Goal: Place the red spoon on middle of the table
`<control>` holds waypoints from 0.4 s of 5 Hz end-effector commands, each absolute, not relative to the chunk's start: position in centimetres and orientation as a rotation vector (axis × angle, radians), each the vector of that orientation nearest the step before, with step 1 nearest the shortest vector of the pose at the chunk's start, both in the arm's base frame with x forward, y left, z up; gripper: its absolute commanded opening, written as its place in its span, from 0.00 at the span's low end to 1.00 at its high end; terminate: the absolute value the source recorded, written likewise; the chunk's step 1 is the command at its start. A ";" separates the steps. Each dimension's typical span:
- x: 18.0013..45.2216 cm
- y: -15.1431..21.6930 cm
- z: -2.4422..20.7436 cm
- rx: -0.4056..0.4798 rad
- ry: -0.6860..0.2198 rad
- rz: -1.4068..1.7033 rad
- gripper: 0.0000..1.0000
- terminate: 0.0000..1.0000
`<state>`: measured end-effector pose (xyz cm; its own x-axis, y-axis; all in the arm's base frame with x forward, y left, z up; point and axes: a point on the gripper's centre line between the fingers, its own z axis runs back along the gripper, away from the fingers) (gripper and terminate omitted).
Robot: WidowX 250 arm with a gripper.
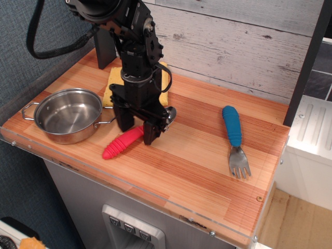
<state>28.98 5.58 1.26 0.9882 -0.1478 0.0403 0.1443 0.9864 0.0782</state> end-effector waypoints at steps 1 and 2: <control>29.4 3.8 5.5 0.092 -0.130 -0.134 1.00 0.00; 29.8 3.5 7.5 0.089 -0.159 -0.114 1.00 0.00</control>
<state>29.78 5.21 5.97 0.9901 -0.1026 0.0956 0.0956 0.9926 0.0753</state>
